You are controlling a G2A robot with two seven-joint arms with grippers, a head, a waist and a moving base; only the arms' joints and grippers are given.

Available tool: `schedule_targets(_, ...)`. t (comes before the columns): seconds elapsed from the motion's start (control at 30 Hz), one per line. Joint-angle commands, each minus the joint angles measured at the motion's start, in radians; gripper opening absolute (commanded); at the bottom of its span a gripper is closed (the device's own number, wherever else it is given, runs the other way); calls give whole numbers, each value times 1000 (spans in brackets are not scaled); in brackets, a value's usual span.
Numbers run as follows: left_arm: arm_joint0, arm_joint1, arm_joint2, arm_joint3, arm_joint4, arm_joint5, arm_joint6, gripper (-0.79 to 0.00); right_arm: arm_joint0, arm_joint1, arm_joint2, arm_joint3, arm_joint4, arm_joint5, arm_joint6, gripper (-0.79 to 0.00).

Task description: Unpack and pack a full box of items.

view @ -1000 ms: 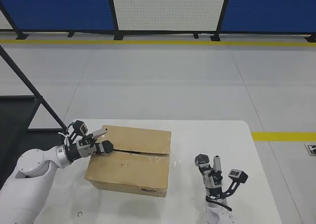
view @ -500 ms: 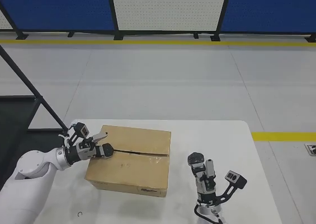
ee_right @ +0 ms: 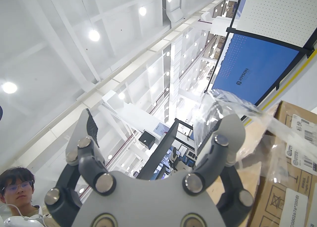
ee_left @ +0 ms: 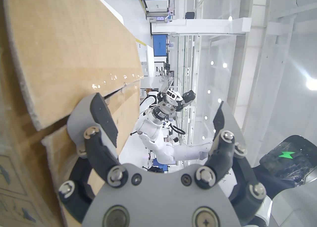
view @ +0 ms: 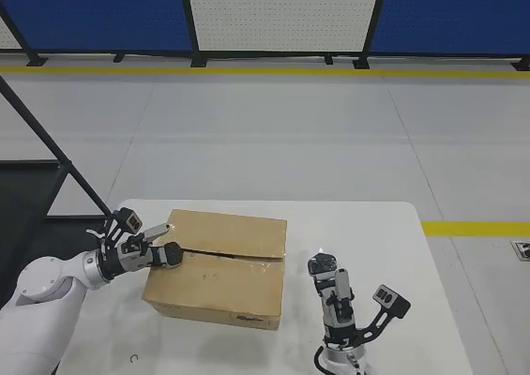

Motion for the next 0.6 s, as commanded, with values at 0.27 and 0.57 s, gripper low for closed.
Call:
schedule_targets(0.27,22,2,-9,-33,2,16,51,0,-2,-5,-8,-31,0,29,-10,0)
schedule_targets(0.57,77,12,-51,-82,-17,73,134,0,69,-31,-66,2,-65,91,-73,0)
